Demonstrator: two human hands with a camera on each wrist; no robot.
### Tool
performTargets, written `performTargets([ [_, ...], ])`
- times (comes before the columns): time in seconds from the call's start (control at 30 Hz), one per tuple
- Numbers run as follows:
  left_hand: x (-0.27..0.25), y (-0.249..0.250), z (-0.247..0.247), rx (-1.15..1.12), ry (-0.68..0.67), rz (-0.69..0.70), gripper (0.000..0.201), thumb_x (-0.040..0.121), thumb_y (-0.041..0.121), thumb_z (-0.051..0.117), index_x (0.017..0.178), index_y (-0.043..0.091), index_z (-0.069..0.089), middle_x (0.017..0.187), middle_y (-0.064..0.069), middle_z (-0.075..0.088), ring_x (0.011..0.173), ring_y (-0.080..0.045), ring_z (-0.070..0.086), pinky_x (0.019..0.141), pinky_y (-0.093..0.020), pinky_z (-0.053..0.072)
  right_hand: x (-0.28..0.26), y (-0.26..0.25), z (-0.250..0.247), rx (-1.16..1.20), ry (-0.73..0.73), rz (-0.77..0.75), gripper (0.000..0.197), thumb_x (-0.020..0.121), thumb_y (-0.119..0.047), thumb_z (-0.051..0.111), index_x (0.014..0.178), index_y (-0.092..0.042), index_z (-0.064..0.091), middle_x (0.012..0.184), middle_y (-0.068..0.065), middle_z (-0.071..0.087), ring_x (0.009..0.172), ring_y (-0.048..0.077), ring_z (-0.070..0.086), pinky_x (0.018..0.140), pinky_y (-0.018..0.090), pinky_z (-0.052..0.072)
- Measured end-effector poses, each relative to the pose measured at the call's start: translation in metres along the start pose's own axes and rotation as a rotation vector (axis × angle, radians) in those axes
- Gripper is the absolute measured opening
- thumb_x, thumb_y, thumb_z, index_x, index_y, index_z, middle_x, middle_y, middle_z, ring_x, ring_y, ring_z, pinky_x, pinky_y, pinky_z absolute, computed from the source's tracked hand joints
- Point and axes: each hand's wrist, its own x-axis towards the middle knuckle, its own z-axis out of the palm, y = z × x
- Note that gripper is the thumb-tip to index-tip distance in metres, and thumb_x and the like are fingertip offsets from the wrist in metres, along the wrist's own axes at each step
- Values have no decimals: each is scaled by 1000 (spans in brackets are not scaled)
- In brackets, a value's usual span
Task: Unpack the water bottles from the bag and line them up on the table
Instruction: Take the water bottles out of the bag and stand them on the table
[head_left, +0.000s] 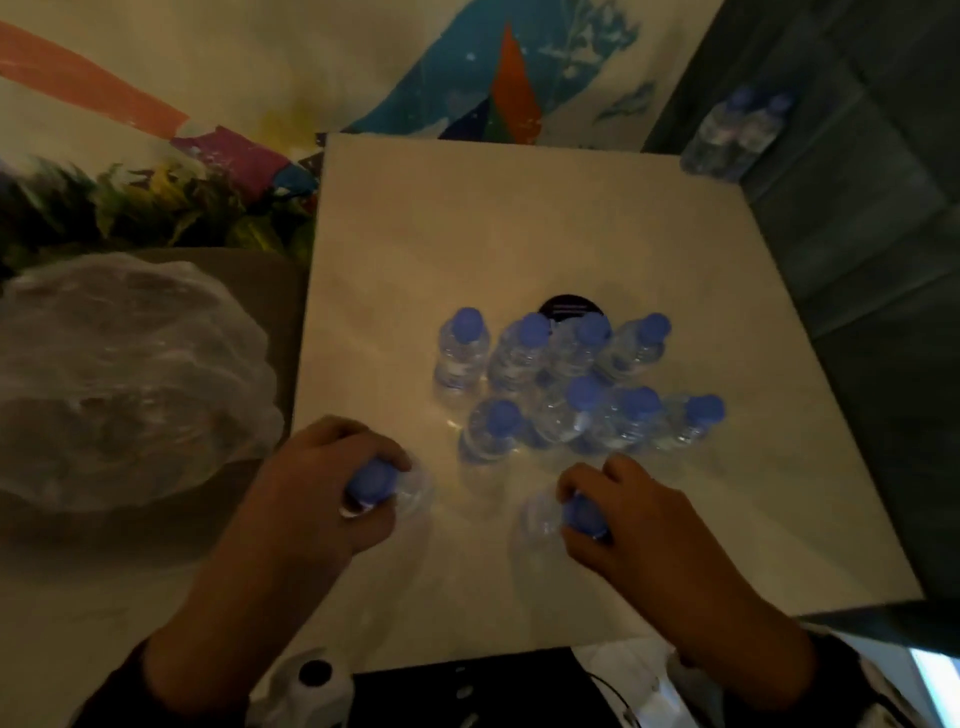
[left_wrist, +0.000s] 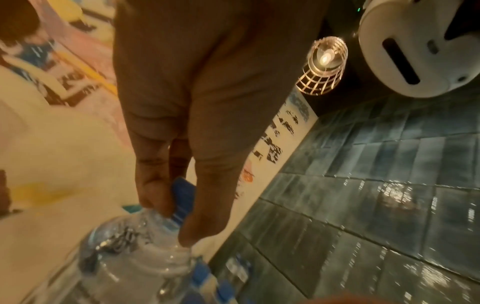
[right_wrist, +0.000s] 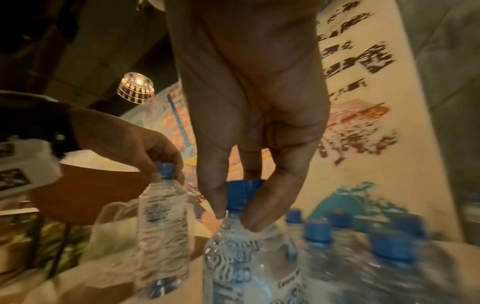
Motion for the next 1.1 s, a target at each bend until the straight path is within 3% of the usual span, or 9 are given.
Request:
performTargets([
  [0.17, 29, 53, 83, -42, -135, 98, 26, 59, 21, 63, 85, 28, 64, 90, 11, 57, 74, 4, 52, 67, -7, 40, -16, 86, -23, 8, 92, 168, 21, 77, -29, 66, 95, -28, 55, 88, 2, 49, 71, 23, 56, 51, 16, 30],
  [0.3, 49, 81, 131, -25, -207, 171, 27, 64, 14, 67, 89, 22, 63, 95, 4, 57, 80, -6, 49, 69, -16, 38, -17, 134, -35, -19, 154, 247, 23, 76, -26, 69, 96, -24, 57, 87, 5, 48, 74, 27, 56, 58, 28, 32],
  [0.47, 76, 98, 165, 36, -260, 219, 27, 64, 9, 70, 89, 16, 63, 97, -2, 58, 80, -10, 50, 68, -17, 41, -4, 182, -39, -5, 211, 325, 24, 77, -23, 69, 98, -19, 58, 83, 5, 45, 68, 22, 45, 51, 22, 25],
  [0.53, 86, 98, 175, 62, -280, 220, 27, 64, 11, 73, 88, 17, 63, 99, -4, 60, 88, -17, 55, 78, -31, 48, 3, 195, -36, -1, 213, 343, 24, 77, -23, 69, 98, -18, 58, 84, 5, 46, 74, 27, 52, 50, 19, 23],
  [0.6, 94, 95, 181, 74, -295, 234, 26, 65, 12, 75, 88, 17, 64, 99, -4, 62, 90, -19, 57, 81, -38, 50, 10, 201, -34, -1, 219, 368, 24, 78, -22, 68, 99, -17, 58, 85, 6, 46, 81, 32, 56, 55, 26, 28],
  [0.73, 105, 92, 185, 68, -296, 294, 20, 68, 8, 72, 87, 12, 65, 97, -9, 63, 87, -24, 60, 75, -31, 48, 22, 207, -34, 31, 254, 393, 24, 78, -19, 67, 100, -15, 59, 85, 7, 47, 80, 33, 56, 65, 28, 33],
  [0.93, 103, 86, 187, 120, -301, 333, 26, 76, 16, 69, 99, 13, 60, 107, -8, 57, 99, -24, 54, 80, -40, 50, 33, 214, -34, 58, 175, 422, 26, 79, -21, 67, 101, -16, 55, 90, 13, 48, 70, 26, 48, 49, 22, 28],
  [1.03, 104, 86, 177, 95, -312, 331, 33, 77, 26, 70, 105, 14, 57, 112, -7, 56, 102, -22, 53, 86, -36, 47, 32, 218, -39, 55, 81, 437, 34, 82, -33, 64, 109, -20, 49, 96, 12, 47, 74, 28, 52, 51, 23, 32],
  [1.1, 106, 89, 163, 63, -294, 304, 34, 80, 34, 67, 106, 13, 59, 110, -7, 58, 99, -21, 55, 86, -34, 46, 30, 225, -49, 44, 54, 440, 45, 81, -47, 60, 117, -26, 43, 100, 9, 46, 83, 28, 56, 61, 28, 40],
])
